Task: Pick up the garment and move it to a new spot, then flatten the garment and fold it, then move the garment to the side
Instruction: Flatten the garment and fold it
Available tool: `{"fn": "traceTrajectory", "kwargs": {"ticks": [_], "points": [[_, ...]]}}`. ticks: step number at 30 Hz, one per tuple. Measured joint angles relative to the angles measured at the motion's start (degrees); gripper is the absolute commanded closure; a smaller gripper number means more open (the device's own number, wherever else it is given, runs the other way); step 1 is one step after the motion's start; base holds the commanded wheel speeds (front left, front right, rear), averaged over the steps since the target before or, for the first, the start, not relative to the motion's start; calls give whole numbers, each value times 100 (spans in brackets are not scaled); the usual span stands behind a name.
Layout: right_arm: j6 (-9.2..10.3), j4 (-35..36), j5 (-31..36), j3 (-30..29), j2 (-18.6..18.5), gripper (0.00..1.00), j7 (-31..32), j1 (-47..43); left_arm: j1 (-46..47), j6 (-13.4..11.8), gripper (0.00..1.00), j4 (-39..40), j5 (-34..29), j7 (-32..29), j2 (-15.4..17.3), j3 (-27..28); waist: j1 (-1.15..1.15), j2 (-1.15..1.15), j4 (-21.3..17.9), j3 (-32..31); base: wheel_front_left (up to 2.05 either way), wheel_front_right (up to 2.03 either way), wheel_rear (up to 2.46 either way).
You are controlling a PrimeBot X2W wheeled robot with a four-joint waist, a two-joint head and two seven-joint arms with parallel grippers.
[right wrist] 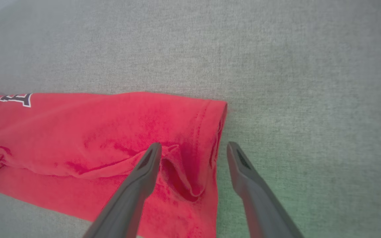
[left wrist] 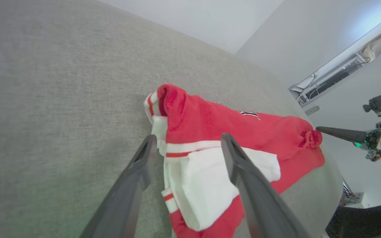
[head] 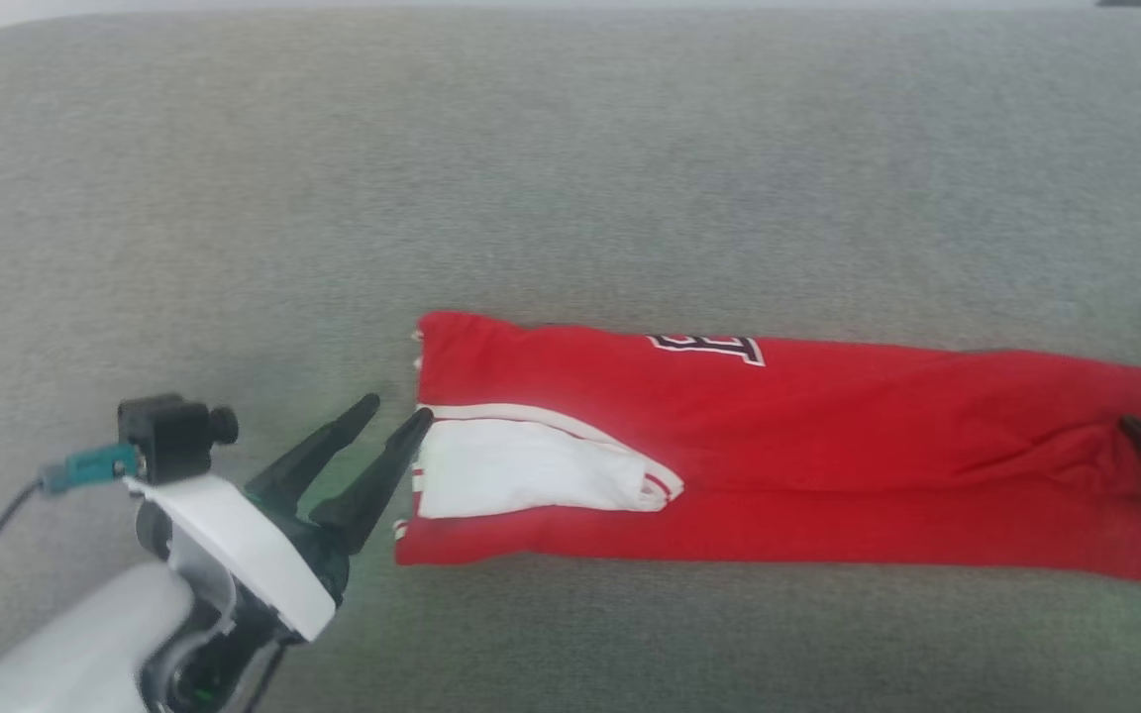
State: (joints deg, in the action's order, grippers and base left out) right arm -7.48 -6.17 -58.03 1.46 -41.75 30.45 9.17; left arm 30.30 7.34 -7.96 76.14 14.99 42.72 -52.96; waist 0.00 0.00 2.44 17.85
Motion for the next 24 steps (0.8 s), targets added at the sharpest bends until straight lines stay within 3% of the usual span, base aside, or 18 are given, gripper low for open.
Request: {"fn": "traceTrajectory", "kwargs": {"ticks": [7,14,20,21,22,23,24], "points": [[-1,-564,213,-401,265,0,387,-76,-981,0,0,-425,-1035,0,-991,1639,0,0,411,-67,0,0,0],[0,-753,444,-913,447,0,790,-277,-1556,0,0,-425,-2533,0,-1936,3120,0,0,784,-137,0,0,0],[2,-679,744,-1057,702,0,1199,-275,-1796,0,0,-225,-4409,0,-2424,4128,0,0,864,-128,0,0,0],[3,-660,797,-1073,748,7,1240,-269,-1817,2,0,-193,-4738,0,-2514,4265,0,0,864,-120,0,0,0],[3,-660,797,-1073,748,44,1240,-269,-1817,2,0,-193,-4738,0,-2514,4265,0,0,864,-120,0,0,0],[12,-647,848,-1100,798,54,1270,-263,-1845,5,0,-147,-4944,0,-2617,4378,0,0,862,-112,0,0,0],[14,-644,886,-1128,859,73,1317,-242,-1869,5,0,-122,-5060,0,-2722,4470,0,0,858,-105,0,0,0]]}}
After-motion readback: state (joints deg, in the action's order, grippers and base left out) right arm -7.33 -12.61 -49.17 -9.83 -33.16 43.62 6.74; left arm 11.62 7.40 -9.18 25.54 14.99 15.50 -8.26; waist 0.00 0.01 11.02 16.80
